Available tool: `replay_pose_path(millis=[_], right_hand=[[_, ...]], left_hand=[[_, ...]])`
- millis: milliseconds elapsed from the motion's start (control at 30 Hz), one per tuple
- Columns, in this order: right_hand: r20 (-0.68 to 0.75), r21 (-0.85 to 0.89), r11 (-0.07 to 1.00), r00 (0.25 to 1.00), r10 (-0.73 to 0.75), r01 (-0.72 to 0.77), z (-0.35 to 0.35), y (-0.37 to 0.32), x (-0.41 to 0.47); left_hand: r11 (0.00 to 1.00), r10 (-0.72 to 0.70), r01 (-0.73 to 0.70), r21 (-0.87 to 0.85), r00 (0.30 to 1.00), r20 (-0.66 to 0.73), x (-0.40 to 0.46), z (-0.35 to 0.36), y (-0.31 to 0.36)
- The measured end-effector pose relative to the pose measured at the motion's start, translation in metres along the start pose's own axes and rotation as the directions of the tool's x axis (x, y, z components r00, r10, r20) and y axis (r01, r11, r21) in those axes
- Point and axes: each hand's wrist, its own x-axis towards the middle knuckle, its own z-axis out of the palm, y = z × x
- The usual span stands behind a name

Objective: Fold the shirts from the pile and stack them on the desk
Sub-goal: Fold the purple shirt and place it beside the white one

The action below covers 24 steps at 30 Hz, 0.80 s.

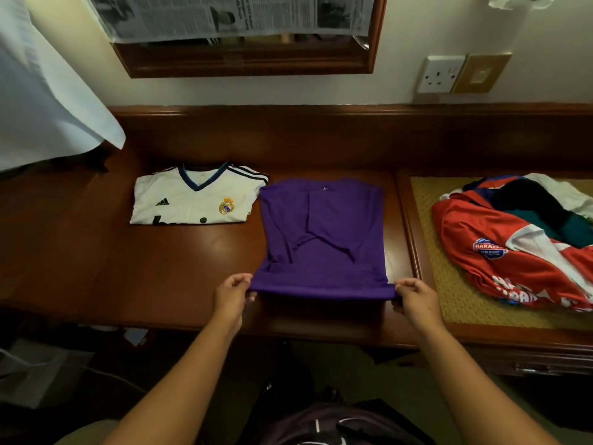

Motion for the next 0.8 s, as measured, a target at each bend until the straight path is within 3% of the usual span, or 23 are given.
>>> replay_pose_path(millis=[133, 267, 467, 800], right_hand=[[0.062, 0.108, 0.994, 0.998, 0.001, -0.008, 0.009, -0.032, 0.018], [0.125, 0.160, 0.986, 0.992, 0.022, -0.042, 0.020, -0.057, 0.050], [0.158, -0.079, 0.994, 0.985, -0.067, 0.080, 0.039, -0.075, 0.105], [0.123, -0.311, 0.929, 0.978, -0.169, 0.200, 0.082, -0.118, 0.189]], left_hand=[[1.000, 0.011, -0.010, -0.008, 0.999, 0.032, 0.018, 0.010, 0.029], [0.994, 0.017, -0.026, 0.109, 0.997, 0.080, 0.046, 0.020, 0.049], [0.945, 0.141, -0.173, 0.276, 0.981, 0.134, 0.095, 0.044, 0.072], [0.936, 0.138, -0.178, 0.305, 0.980, 0.146, 0.179, 0.086, 0.106]])
